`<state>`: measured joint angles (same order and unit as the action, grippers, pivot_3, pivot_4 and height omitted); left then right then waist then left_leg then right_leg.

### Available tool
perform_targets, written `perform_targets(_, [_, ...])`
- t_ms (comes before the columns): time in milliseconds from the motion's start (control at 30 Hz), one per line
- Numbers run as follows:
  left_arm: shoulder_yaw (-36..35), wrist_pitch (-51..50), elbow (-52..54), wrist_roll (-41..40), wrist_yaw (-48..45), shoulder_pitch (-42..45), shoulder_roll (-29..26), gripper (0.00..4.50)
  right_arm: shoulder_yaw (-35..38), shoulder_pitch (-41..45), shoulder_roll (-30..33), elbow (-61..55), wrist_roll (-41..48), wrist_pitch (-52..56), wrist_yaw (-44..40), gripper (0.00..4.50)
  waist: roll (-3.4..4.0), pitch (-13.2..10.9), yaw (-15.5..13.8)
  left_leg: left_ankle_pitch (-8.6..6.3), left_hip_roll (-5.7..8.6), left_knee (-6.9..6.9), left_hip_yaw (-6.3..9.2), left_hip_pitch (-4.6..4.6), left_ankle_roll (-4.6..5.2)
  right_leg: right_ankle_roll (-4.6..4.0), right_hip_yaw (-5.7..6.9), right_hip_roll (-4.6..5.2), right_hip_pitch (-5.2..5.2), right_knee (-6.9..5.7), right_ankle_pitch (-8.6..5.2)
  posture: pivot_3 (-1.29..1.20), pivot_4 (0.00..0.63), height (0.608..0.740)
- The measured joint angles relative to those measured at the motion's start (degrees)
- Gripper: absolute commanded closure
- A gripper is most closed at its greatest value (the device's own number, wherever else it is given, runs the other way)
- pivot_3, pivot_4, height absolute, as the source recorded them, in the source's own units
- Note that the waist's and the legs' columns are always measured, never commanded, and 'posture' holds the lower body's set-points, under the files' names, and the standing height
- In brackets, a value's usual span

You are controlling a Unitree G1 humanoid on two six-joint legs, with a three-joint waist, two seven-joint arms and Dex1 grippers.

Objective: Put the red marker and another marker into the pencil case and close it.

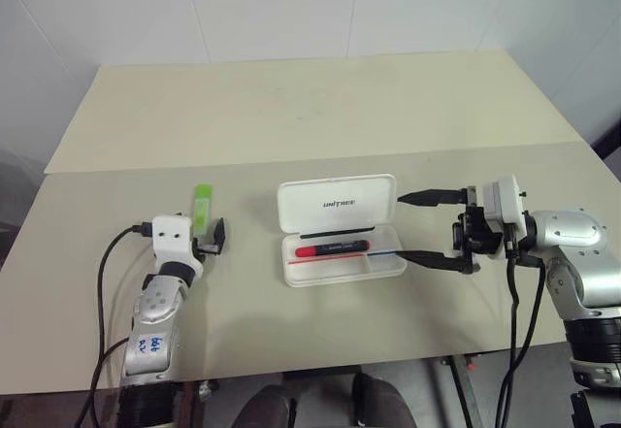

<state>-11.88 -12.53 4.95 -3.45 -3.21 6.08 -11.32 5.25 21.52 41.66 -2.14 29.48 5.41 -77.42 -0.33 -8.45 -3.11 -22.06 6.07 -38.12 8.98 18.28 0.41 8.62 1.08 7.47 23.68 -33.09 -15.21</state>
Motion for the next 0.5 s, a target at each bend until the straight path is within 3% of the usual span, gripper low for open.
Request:
perform_targets(67, [0.09,0.0,-0.14,0.0,0.13,0.13,0.08,0.93,0.0,0.0,0.0,0.0,0.02,0.01,0.17,0.0,0.0,0.01,-0.04,0.0,0.03,-0.02,0.0,-0.01,0.0,0.0,-0.01,0.03,-0.01,-0.03,0.01,0.0,0.15,0.74])
perform_targets(300, [0.18,-1.27,-0.11,-0.04,0.63,0.21,0.18,3.34,0.05,0.0,0.0,-0.01,0.03,0.0,0.92,0.0,0.06,0.04,-0.01,0.0,0.03,-0.02,-0.02,-0.08,0.0,0.01,-0.02,0.03,-0.06,-0.03,0.03,0.0,0.15,0.74])
perform_targets(500, [-0.31,-0.82,0.0,-1.03,0.41,0.19,1.17,3.4,0.12,0.0,0.02,0.0,0.03,-0.07,1.14,0.0,0.08,0.06,0.0,0.0,0.03,-0.02,-0.04,-0.09,0.0,0.01,-0.04,0.04,-0.06,-0.03,0.03,0.0,0.15,0.74])
